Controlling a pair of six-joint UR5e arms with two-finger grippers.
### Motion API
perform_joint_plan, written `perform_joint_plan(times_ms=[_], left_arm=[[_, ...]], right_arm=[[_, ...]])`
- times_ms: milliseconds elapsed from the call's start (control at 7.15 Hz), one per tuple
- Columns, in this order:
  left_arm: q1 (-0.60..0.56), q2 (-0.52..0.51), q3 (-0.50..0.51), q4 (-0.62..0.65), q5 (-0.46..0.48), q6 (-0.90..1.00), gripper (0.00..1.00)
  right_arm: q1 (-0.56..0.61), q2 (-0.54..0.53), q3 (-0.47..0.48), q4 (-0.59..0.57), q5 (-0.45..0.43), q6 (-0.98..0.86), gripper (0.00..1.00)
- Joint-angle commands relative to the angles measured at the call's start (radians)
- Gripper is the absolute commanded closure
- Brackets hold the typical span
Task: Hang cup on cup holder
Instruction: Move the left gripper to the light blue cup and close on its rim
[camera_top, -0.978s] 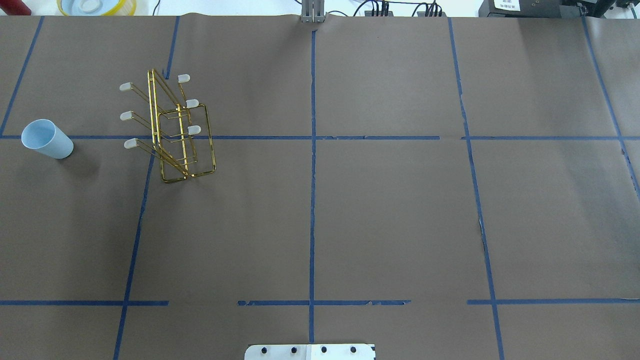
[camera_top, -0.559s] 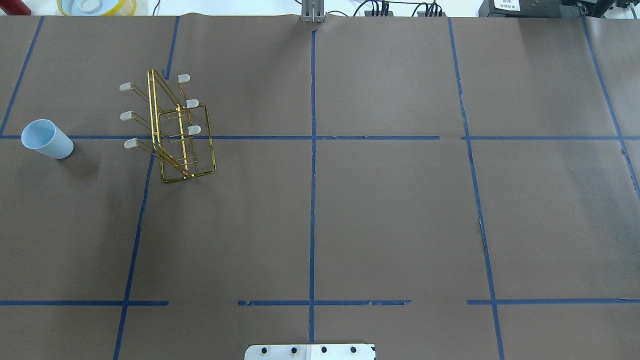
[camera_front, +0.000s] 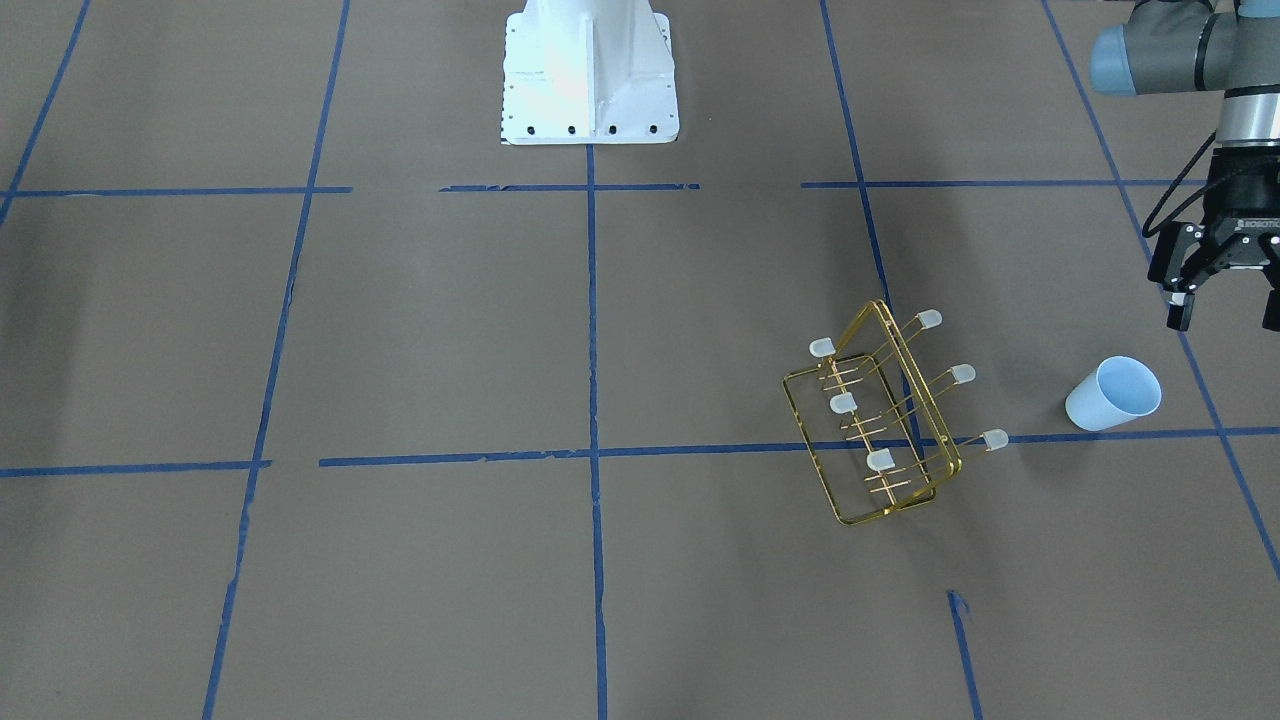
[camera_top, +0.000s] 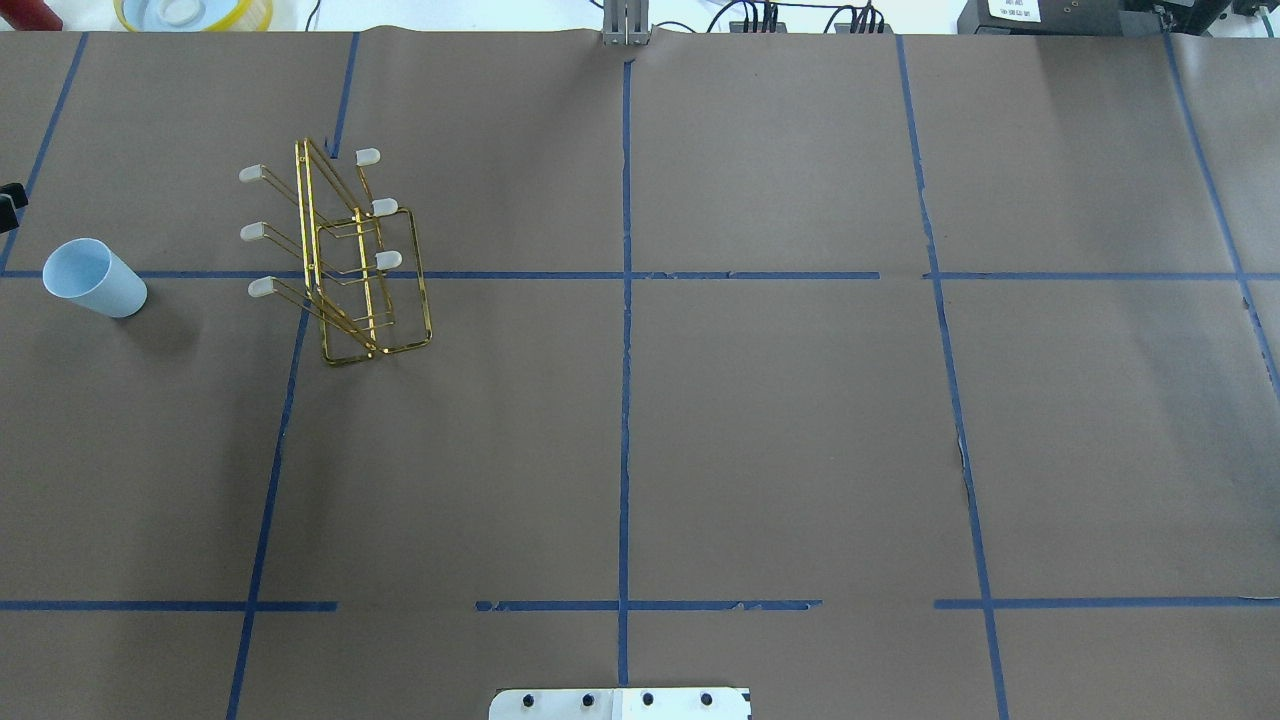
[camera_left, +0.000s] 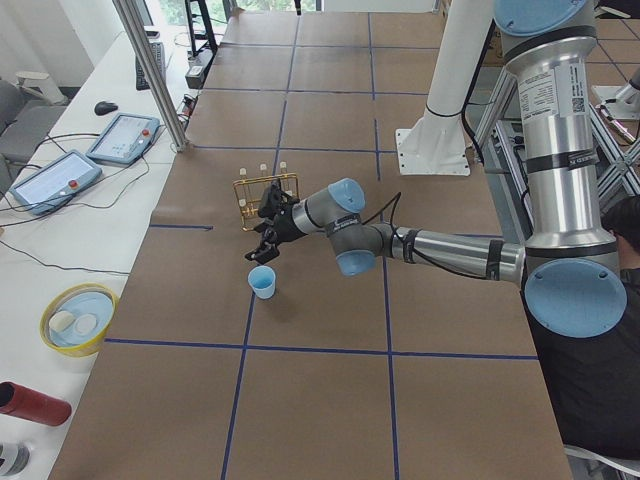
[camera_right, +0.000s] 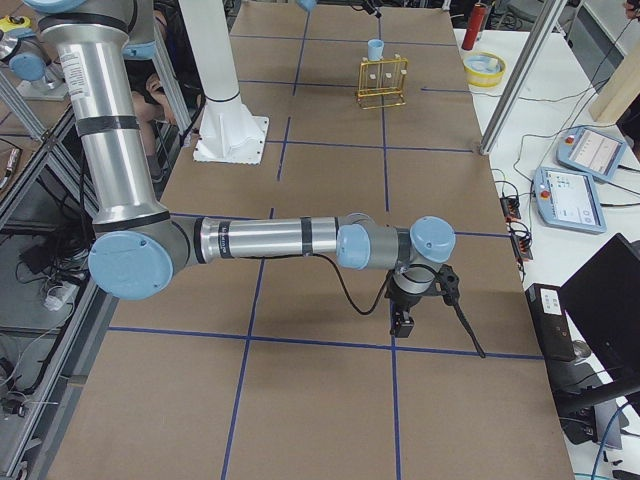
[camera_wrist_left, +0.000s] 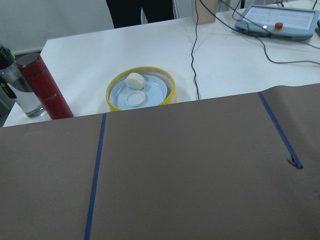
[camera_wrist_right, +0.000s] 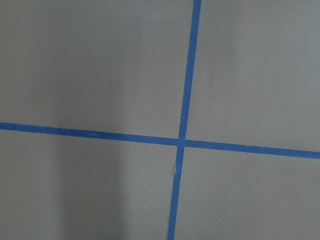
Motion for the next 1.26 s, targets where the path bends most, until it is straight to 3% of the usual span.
perform_joint_plan(times_ms=[0, 419, 1118], left_arm=[[0.132, 0.042, 0.016, -0.11, 0.194, -0.102, 0.0], [0.24, 0.056, 0.118, -0.234, 0.36, -0.208, 0.0], [0.291, 0.001, 0.268, -0.273, 0.384, -0.244, 0.0]], right_arm=[[0.0, 0.0, 0.0, 0.0, 0.0, 0.0, 0.0], [0.0, 0.0, 0.0, 0.0, 0.0, 0.0, 0.0], [0.0, 0.0, 0.0, 0.0, 0.0, 0.0, 0.0]])
